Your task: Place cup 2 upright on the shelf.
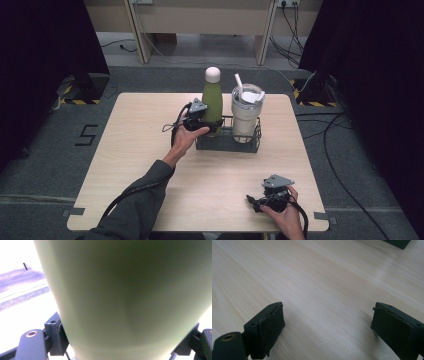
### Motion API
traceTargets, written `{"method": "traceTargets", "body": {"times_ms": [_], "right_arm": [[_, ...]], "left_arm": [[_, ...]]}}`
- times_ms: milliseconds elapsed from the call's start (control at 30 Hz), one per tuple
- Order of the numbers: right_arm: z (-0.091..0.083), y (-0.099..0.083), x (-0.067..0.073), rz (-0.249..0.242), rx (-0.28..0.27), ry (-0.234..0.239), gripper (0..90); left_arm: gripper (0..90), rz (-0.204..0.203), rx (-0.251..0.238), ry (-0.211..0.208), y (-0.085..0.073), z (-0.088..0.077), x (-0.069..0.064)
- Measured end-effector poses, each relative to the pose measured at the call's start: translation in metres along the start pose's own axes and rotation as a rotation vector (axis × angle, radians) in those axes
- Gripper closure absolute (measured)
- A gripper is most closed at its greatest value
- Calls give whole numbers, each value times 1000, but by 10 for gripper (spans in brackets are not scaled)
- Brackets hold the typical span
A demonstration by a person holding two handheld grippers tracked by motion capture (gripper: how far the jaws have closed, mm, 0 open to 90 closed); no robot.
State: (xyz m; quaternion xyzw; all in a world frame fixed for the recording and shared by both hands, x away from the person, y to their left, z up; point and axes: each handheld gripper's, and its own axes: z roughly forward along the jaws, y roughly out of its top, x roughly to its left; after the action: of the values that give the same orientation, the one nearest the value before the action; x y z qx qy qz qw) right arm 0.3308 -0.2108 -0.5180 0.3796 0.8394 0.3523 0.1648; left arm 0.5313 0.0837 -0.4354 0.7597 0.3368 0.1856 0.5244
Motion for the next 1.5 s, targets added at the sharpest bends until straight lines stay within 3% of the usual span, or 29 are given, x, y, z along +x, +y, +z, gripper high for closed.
{"method": "traceTargets", "body": {"times_ms": [367, 900, 1500], "right_arm": [[0, 0, 0, 0, 0, 0, 111], [0, 0, 0, -1, 1, 0, 110], [0, 0, 0, -1, 1, -1, 110]], "left_arm": [[205, 9, 16, 3, -9, 5, -1], [202, -13, -31, 0, -16, 3, 0], [161, -10, -35, -3, -16, 6, -4]]}}
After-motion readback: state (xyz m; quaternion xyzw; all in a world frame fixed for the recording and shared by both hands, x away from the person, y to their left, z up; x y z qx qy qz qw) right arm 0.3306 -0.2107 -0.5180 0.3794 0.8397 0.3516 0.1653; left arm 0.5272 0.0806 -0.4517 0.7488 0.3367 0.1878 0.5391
